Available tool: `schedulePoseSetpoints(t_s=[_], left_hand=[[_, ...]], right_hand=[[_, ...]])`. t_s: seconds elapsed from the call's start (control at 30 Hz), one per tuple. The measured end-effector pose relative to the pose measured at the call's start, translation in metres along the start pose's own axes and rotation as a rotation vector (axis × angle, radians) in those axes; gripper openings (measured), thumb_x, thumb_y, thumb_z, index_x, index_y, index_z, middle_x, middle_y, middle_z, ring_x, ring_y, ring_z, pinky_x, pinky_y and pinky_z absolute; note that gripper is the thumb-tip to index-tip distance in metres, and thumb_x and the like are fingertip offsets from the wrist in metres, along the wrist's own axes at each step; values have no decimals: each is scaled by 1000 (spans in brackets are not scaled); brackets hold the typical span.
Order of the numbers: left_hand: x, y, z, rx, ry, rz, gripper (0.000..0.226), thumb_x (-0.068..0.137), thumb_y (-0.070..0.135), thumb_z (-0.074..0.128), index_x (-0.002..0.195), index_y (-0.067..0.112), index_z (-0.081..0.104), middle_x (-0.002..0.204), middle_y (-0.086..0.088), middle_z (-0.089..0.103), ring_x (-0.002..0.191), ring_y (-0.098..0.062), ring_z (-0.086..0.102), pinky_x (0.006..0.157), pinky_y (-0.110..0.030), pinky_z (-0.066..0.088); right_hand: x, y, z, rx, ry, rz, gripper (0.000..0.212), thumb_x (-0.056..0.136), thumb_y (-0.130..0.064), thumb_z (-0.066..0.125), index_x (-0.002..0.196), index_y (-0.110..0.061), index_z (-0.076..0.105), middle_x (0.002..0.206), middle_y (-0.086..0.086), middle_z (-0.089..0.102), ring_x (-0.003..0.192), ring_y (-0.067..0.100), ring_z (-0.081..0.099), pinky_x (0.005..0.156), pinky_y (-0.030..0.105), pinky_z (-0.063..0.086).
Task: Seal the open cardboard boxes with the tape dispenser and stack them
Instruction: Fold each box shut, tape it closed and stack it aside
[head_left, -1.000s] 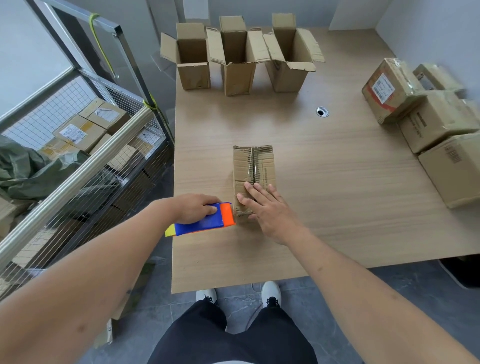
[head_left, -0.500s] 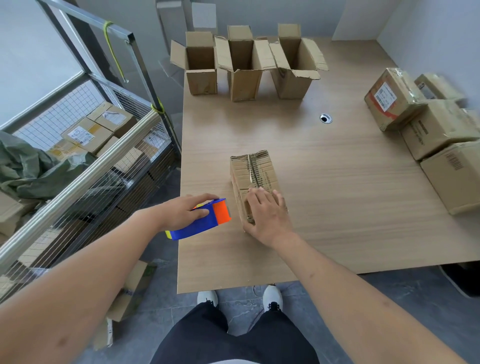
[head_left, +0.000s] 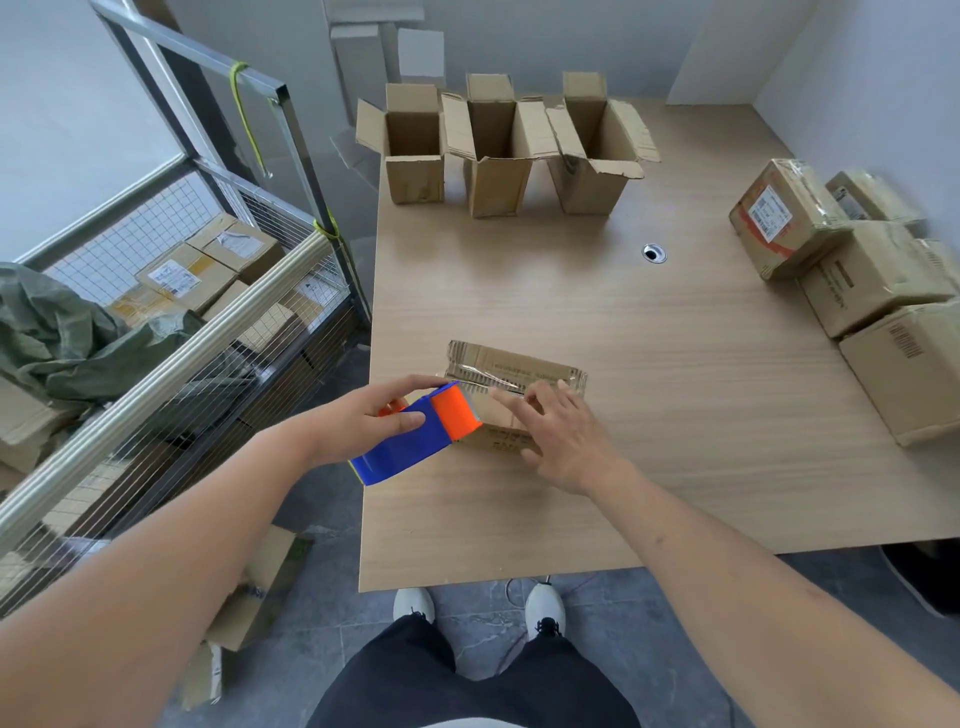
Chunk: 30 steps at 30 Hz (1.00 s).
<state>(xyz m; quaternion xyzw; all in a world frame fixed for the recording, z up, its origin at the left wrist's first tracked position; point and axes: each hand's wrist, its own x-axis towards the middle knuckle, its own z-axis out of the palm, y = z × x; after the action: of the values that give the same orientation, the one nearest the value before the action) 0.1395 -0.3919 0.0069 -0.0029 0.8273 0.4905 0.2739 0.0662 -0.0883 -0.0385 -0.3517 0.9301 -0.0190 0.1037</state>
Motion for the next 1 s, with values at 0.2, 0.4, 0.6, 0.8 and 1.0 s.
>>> schedulePoseSetpoints(t_s=[0.2, 0.4, 0.6, 0.8, 1.0], left_hand=[[-13, -8, -17, -12, 23, -27, 47, 105, 39, 54, 142, 63, 41, 111, 4, 67, 99, -25, 68, 93, -53, 57], [-17, -11, -27, -13, 35, -33, 47, 105, 38, 55, 142, 64, 41, 113, 6, 66, 101, -25, 68, 92, -54, 58], [-10, -7, -30, -28, 9, -25, 49, 104, 36, 59, 141, 63, 43, 120, 2, 64, 104, -26, 67, 89, -52, 60], [-5, -2, -29, 16, 4, 21, 59, 98, 27, 68, 141, 61, 45, 122, 24, 61, 107, -19, 64, 81, -35, 59], [-7, 0, -27, 56, 1, 25, 68, 93, 21, 73, 142, 58, 46, 125, 36, 55, 110, -3, 59, 84, -31, 53]], right_hand=[[27, -33, -1, -44, -28, 126, 79, 91, -22, 67, 157, -36, 27, 149, 5, 33, 132, 29, 38, 117, 42, 26], [20, -13, -4, -26, 98, 122, 58, 83, 1, 59, 132, -30, 60, 134, 4, 55, 126, 31, 51, 114, 42, 31], [32, -29, -11, 134, 123, 382, 30, 93, -36, 45, 111, -19, 63, 115, 5, 58, 112, 31, 57, 103, 46, 40], [37, -50, 15, 34, -79, 437, 97, 87, -75, 53, 160, -27, 11, 157, 14, 25, 153, 39, 14, 118, 68, 14], [25, -26, 25, 3, 0, 223, 86, 92, -43, 65, 162, -31, 16, 165, 15, 19, 156, 33, 7, 124, 55, -1]])
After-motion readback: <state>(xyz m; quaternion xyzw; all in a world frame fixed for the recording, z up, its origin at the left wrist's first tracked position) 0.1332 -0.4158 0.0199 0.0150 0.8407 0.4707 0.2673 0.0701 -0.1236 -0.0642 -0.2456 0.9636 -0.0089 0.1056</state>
